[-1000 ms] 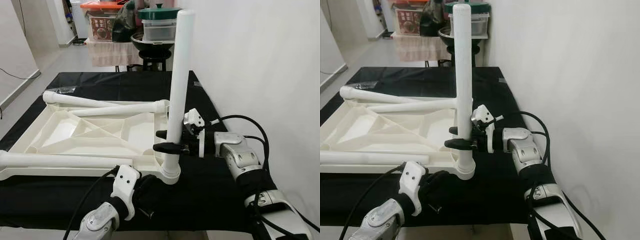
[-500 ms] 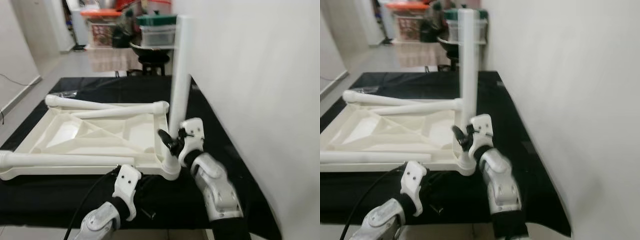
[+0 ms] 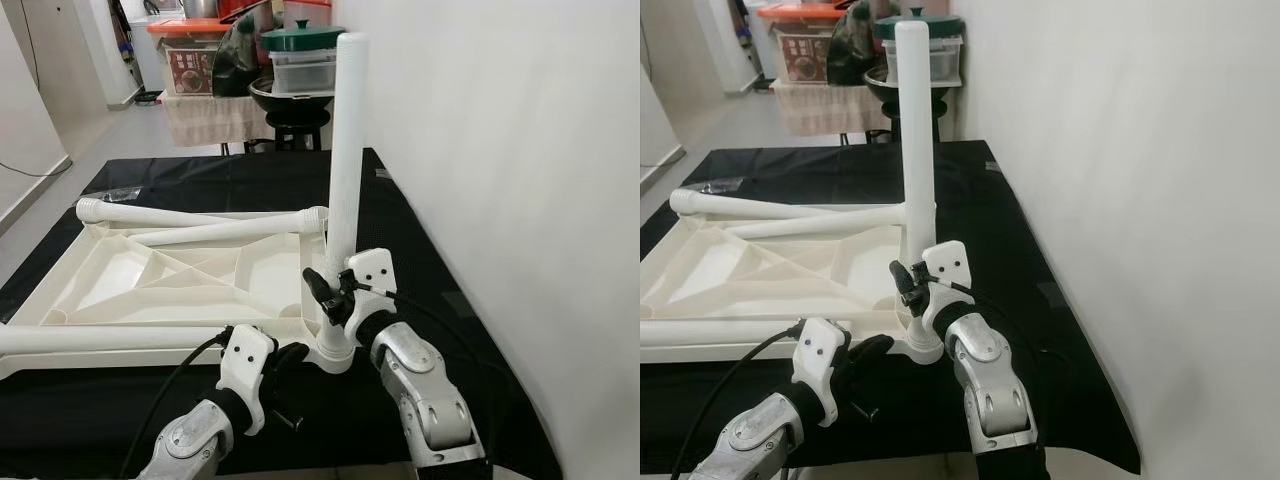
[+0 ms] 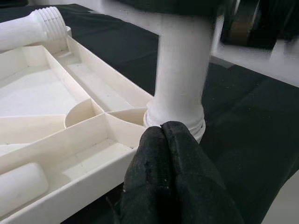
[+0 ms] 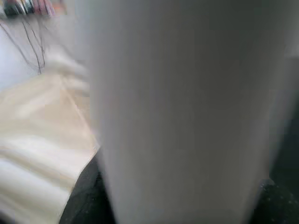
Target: Building children table
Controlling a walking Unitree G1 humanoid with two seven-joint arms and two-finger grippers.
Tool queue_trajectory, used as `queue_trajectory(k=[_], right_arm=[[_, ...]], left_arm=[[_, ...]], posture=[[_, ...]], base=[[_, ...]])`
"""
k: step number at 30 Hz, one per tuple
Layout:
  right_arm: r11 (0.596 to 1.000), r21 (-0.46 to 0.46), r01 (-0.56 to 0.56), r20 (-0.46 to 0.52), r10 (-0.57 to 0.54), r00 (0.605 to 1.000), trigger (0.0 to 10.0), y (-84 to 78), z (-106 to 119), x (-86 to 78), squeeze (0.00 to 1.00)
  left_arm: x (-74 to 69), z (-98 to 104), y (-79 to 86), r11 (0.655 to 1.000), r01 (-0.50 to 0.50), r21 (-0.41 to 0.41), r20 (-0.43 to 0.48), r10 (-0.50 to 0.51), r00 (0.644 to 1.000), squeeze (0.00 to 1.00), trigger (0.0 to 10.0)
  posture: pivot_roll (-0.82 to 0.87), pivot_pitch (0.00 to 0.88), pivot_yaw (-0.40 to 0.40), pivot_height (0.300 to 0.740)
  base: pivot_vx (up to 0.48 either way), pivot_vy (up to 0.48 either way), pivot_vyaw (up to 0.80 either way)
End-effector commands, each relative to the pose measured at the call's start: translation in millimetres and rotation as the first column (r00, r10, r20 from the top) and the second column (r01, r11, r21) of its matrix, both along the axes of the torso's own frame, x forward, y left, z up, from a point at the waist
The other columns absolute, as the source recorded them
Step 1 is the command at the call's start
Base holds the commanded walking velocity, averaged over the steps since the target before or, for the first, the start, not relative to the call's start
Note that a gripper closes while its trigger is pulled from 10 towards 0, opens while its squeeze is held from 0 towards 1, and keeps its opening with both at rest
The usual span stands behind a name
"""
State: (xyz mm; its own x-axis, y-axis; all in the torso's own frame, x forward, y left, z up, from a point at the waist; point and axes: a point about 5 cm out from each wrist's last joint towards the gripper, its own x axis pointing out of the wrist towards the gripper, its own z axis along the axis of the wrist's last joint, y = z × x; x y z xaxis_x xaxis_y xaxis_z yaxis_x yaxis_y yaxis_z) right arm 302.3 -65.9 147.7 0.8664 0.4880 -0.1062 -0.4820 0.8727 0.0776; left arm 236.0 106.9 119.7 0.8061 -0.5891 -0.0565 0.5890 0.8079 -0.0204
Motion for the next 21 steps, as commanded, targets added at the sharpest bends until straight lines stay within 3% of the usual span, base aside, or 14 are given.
queue_trajectory(k=[1,2,3,4,5,6,7,9,10,11,13,18,19,21], right_arm=[[0.996,0.023,-0.083,-0.097,0.085,0.992,10.0,5.1,-17.2,-3.5,1.0],[0.972,0.026,-0.231,-0.035,0.232,0.972,10.0,1.0,-5.8,2.9,1.0],[0.972,0.026,-0.231,-0.035,0.232,0.972,10.0,1.0,-5.8,2.9,1.0],[0.931,0.009,-0.364,0.013,0.364,0.931,10.0,-6.5,4.5,9.5,0.0],[0.931,0.009,-0.364,0.013,0.364,0.931,10.0,-6.5,4.5,9.5,0.0],[0.875,-0.041,-0.483,0.05,0.485,0.873,10.0,-17.1,15.0,18.0,0.0],[0.841,-0.075,-0.536,0.06,0.54,0.839,10.0,-24.5,20.6,22.8,0.0],[0.841,-0.075,-0.536,0.06,0.54,0.839,10.0,-24.5,20.6,22.8,0.0],[0.803,-0.091,-0.589,0.062,0.594,0.802,10.0,-31.0,27.2,28.1,0.0],[0.803,-0.091,-0.589,0.062,0.594,0.802,10.0,-31.0,27.2,28.1,0.0],[0.747,-0.115,-0.655,0.039,0.662,0.749,10.0,-40.9,40.1,41.6,0.0],[0.707,-0.112,-0.698,0.005,0.703,0.711,10.0,-46.7,46.5,51.5,0.0],[0.695,-0.096,-0.713,-0.015,0.715,0.699,3.5,-48.2,45.2,52.1,0.0],[0.679,-0.082,-0.73,-0.029,0.73,0.683,3.5,-50.0,44.2,52.7,0.0]], left_arm=[[1.7,-3.0,0.2,1.0,-0.002,-0.004,-0.019,0.002,1.0,0.0,10.0],[2.3,-3.4,-0.8,1.0,0.0,-0.005,-0.02,0.0,1.0,0.0,10.0],[2.3,-3.4,-0.8,1.0,0.0,-0.005,-0.02,0.0,1.0,0.0,10.0],[2.9,-3.8,-1.4,1.0,0.001,-0.006,-0.02,-0.001,1.0,0.0,10.0],[2.9,-3.8,-1.4,1.0,0.001,-0.006,-0.02,-0.001,1.0,0.0,10.0],[3.7,-4.3,-1.9,1.0,0.001,-0.007,-0.02,-0.001,1.0,0.0,10.0],[4.2,-4.6,-2.1,1.0,0.001,-0.007,-0.02,-0.001,1.0,0.0,10.0],[4.2,-4.6,-2.1,1.0,0.001,-0.007,-0.02,-0.001,1.0,0.0,10.0],[4.7,-5.1,-2.4,1.0,0.001,-0.007,-0.021,-0.001,1.0,0.0,10.0],[4.7,-5.1,-2.4,1.0,0.001,-0.007,-0.021,-0.001,1.0,0.0,10.0],[5.6,-6.3,-3.8,1.0,0.002,-0.008,-0.022,-0.002,1.0,0.0,10.0],[6.4,-7.6,-5.1,1.0,0.002,-0.009,-0.024,-0.003,1.0,0.0,10.0],[6.4,-7.7,-5.6,1.0,0.003,-0.01,-0.025,-0.003,1.0,0.0,10.0],[6.4,-7.8,-5.9,1.0,0.003,-0.011,-0.025,-0.003,1.0,0.0,10.0]], posture=[[0.04,0.002,-0.02,0.74],[0.05,0.0,-0.026,0.74],[0.05,0.0,-0.026,0.74],[0.05,0.0,-0.029,0.74],[0.05,0.0,-0.029,0.74],[0.06,0.0,-0.03,0.74],[0.06,0.0,-0.03,0.74],[0.06,0.0,-0.03,0.74],[0.06,0.0,-0.032,0.74],[0.06,0.0,-0.032,0.74],[0.07,0.0,-0.035,0.74],[0.07,0.0,-0.038,0.74],[0.07,0.0,-0.038,0.74],[0.07,0.0,-0.038,0.74]], base=[[0.0,0.0,0.0],[0.0,0.0,0.0],[0.0,0.0,0.0],[0.0,0.0,0.0],[0.0,0.0,0.0],[0.0,0.0,0.0],[0.0,0.0,0.0],[0.0,0.0,0.0],[0.0,0.0,0.0],[0.0,0.0,0.0],[0.0,0.0,0.0],[0.0,0.0,0.0],[0.0,0.0,0.0],[0.0,0.0,0.0]])
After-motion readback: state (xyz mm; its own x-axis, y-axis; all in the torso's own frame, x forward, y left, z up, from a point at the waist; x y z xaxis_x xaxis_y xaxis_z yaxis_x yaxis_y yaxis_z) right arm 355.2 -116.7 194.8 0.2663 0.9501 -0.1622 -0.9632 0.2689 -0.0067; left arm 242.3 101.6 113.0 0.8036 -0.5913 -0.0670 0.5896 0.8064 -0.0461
